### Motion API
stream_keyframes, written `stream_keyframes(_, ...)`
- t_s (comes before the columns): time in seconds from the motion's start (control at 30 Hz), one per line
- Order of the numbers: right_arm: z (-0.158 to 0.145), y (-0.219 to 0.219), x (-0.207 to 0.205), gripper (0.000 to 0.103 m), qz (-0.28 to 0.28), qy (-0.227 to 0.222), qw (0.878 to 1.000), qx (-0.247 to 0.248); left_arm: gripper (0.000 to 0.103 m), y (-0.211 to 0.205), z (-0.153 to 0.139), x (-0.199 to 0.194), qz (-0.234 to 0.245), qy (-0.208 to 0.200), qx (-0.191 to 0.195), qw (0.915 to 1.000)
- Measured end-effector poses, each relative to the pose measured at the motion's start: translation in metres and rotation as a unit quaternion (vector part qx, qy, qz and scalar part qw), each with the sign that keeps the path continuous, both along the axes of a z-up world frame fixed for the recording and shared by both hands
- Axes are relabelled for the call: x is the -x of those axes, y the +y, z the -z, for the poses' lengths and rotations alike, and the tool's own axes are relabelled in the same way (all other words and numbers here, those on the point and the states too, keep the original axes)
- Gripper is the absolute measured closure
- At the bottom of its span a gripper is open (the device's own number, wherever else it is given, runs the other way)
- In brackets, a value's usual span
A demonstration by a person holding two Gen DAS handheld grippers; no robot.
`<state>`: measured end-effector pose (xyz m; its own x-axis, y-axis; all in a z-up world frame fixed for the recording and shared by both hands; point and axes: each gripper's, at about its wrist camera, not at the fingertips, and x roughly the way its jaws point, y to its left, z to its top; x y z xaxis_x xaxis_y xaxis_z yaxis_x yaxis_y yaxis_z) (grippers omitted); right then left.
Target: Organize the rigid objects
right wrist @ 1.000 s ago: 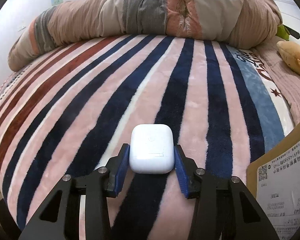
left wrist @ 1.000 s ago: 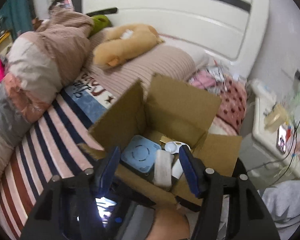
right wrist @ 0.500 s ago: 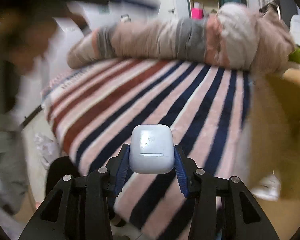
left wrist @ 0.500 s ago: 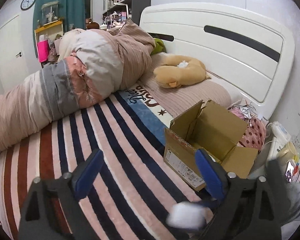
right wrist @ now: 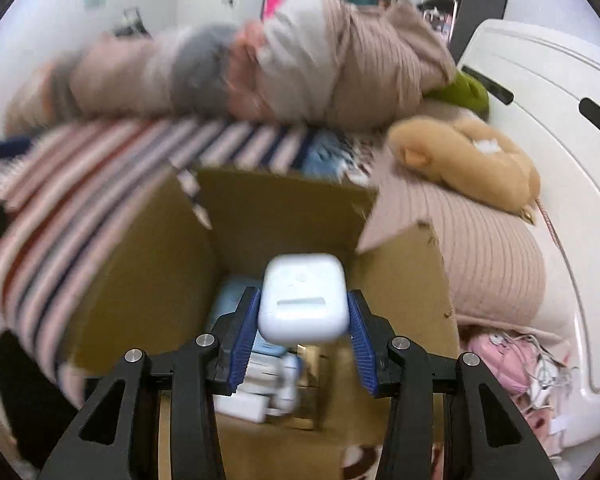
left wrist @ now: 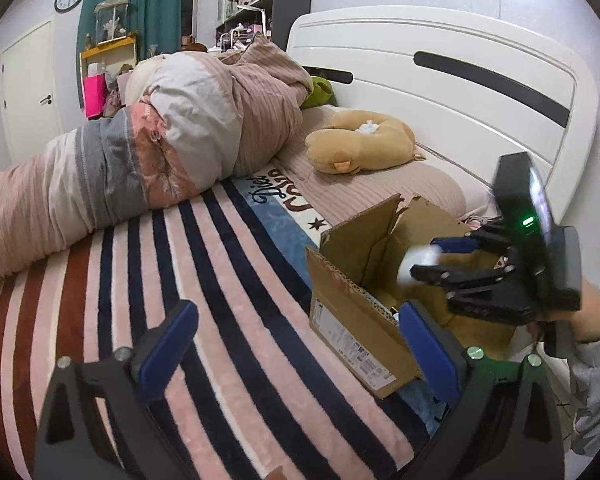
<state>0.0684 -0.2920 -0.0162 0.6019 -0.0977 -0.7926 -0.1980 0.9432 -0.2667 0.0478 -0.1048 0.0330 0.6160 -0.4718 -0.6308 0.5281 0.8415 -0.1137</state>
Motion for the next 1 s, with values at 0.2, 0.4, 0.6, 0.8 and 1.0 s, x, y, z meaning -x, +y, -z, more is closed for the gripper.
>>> stream_keyframes(0.2, -0.011, -0.012, 0.015, 0.04, -0.006, -0.021, 0.999, -0.038, 0.003, -0.006, 0.003, -0.001, -0.027, -0.011, -0.001, 0.9996)
stream_keyframes(0.4, -0.058, -0.005, 0.052, 0.001, -0.089, -0.125, 0.982, -0.107, 0.001, 0.015, -0.002, 0.015, -0.123, -0.06, 0.007, 0.9905)
stream_keyframes(0.6, -0.071, -0.003, 0.083, 0.0, -0.192, -0.172, 0.943, -0.21, 0.001, 0.047, 0.002, 0.028, -0.201, -0.064, 0.021, 0.9773)
stream_keyframes(0.8, -0.058, -0.001, 0.091, 0.0, -0.185, -0.18, 0.941, -0.218, 0.001, 0.069, 0.01, 0.036, -0.242, -0.062, 0.015, 0.9682)
stream_keyframes(1.0, -0.058, -0.005, 0.086, 0.0, -0.181, -0.184, 0.941, -0.219, 0.001, 0.073, 0.014, 0.037, -0.248, -0.06, 0.012, 0.9668)
